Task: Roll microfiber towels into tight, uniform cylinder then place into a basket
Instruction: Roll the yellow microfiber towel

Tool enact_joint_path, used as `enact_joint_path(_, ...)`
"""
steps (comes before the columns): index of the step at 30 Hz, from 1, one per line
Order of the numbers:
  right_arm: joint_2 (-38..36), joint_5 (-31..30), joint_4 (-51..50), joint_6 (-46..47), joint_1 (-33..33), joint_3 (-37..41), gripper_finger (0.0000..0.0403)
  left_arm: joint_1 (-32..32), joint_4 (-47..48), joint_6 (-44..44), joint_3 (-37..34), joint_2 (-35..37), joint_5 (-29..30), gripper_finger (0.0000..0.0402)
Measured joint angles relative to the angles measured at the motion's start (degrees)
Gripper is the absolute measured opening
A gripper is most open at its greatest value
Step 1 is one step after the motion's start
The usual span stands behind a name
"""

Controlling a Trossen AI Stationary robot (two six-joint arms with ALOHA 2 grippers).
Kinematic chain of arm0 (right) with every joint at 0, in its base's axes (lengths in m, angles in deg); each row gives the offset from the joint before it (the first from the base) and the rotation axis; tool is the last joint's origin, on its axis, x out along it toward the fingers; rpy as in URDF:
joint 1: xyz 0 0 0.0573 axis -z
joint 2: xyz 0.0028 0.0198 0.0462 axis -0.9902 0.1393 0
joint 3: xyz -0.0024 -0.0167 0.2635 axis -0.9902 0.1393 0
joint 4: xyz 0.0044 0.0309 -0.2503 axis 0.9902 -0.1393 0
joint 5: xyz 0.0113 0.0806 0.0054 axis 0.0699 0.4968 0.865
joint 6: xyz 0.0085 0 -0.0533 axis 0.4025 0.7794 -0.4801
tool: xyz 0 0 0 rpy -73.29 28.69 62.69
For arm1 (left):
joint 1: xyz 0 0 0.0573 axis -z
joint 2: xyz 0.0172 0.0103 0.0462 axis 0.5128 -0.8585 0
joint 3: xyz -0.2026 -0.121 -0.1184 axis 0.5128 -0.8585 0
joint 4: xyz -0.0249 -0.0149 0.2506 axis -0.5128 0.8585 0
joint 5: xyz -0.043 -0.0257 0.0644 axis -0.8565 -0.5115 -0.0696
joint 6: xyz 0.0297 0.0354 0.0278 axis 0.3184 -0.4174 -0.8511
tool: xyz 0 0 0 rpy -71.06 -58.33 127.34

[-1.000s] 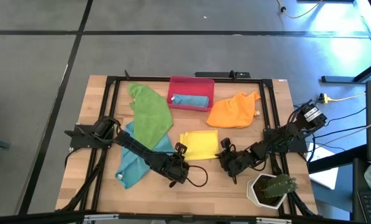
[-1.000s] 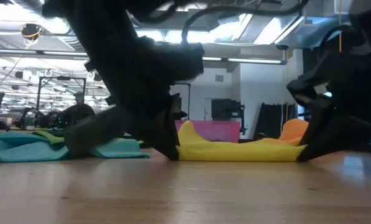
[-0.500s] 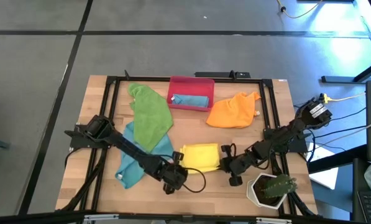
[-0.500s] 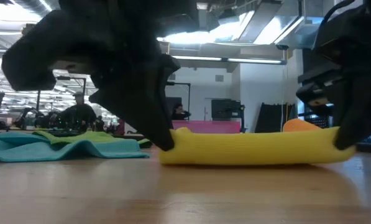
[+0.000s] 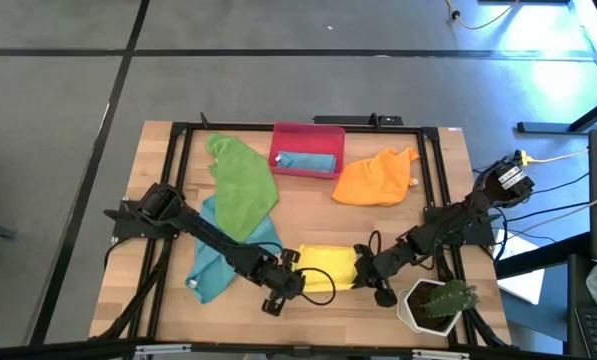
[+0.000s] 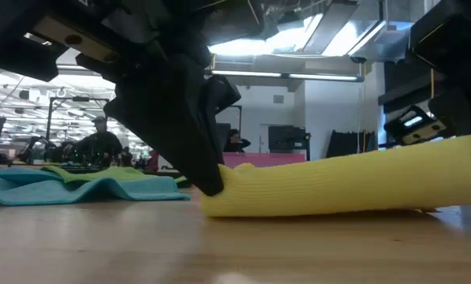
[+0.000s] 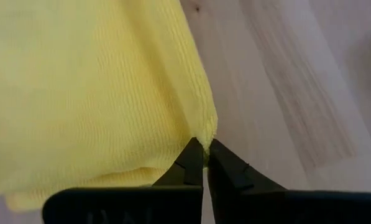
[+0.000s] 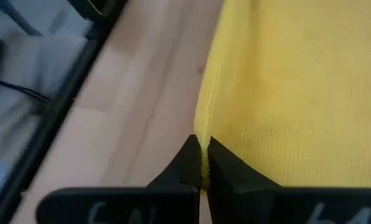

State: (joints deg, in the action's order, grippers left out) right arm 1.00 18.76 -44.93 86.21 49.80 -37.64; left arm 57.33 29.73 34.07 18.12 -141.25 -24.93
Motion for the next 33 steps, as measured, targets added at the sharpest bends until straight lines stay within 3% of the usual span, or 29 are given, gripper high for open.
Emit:
enact_joint_path(6, 0.0, 1.5, 14.4, 2.7, 2.7, 7.0, 0.0006, 0.0, -9.5, 0.4, -5.3, 1.9, -0.5, 0.0)
enact_joint_path(16, -0.1, 1.2, 16.3, 5.9, 3.6, 8.0, 0.0006, -1.5, -34.2, 7.4, -22.3, 8.7, -2.0, 0.0)
enact_joint_path(23, -0.1, -3.1, 15.5, 11.7, 6.7, 8.0, 0.0006, -3.4, -36.5, 15.7, -26.9, 8.7, -4.0, 0.0)
enact_joint_path(33, -0.1, -8.4, 7.2, 14.8, 9.5, 7.9, 0.0009, -6.4, -36.3, 16.0, -27.2, 8.7, -4.1, 0.0)
